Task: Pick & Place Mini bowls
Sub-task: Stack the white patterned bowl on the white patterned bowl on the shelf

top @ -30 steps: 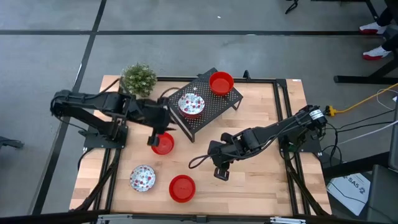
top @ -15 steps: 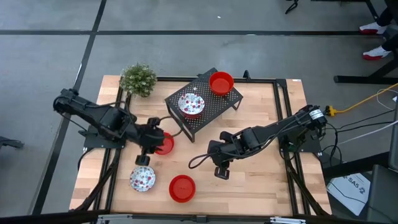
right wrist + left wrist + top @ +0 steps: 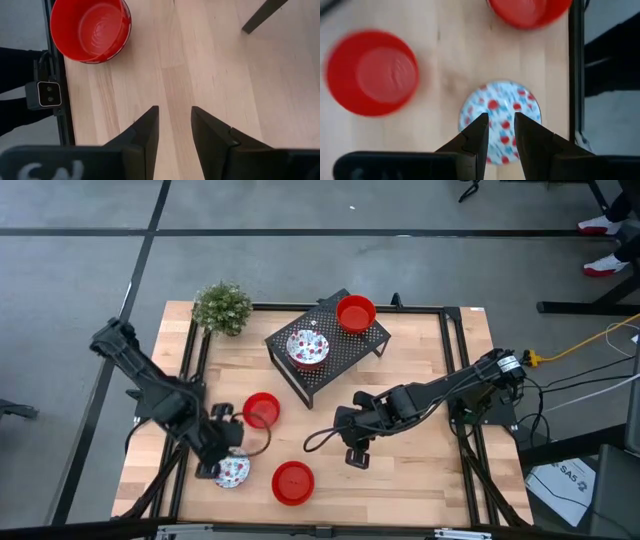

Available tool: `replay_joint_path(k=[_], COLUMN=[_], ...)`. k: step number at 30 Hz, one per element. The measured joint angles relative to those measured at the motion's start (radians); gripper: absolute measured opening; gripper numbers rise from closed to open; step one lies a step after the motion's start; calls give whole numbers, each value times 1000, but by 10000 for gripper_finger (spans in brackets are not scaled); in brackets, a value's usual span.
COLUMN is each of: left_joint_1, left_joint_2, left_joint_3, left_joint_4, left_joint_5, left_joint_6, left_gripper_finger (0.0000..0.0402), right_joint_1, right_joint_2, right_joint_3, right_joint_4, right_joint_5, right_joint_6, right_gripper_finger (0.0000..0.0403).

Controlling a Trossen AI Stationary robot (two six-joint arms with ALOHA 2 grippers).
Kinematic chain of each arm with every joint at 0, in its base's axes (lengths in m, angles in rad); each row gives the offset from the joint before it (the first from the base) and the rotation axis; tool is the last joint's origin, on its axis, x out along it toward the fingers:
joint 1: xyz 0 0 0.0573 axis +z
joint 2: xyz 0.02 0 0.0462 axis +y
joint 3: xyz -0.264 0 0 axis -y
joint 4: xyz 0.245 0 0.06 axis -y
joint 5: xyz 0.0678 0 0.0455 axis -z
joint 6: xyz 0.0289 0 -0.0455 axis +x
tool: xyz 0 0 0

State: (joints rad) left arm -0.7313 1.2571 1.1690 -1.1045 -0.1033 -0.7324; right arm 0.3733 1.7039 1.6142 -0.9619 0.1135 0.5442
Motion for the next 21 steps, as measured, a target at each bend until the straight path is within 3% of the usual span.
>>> replay_joint_path(k=[14, 21], left_joint_1=[-231, -280], left_joint_2=[4, 4], left_joint_3=[-151, -202], left_joint_4=[97, 277], left_joint_5=[1, 1], left_joint_6=[-139, -66], left_gripper_finger=[85, 82], right_joint_1=[0, 0], right_joint_2=[0, 0], right_joint_3=[0, 0], right_joint_4=[0, 0], right_joint_5=[0, 0], right_joint_6=[-29, -29], right_gripper_finger=[114, 114])
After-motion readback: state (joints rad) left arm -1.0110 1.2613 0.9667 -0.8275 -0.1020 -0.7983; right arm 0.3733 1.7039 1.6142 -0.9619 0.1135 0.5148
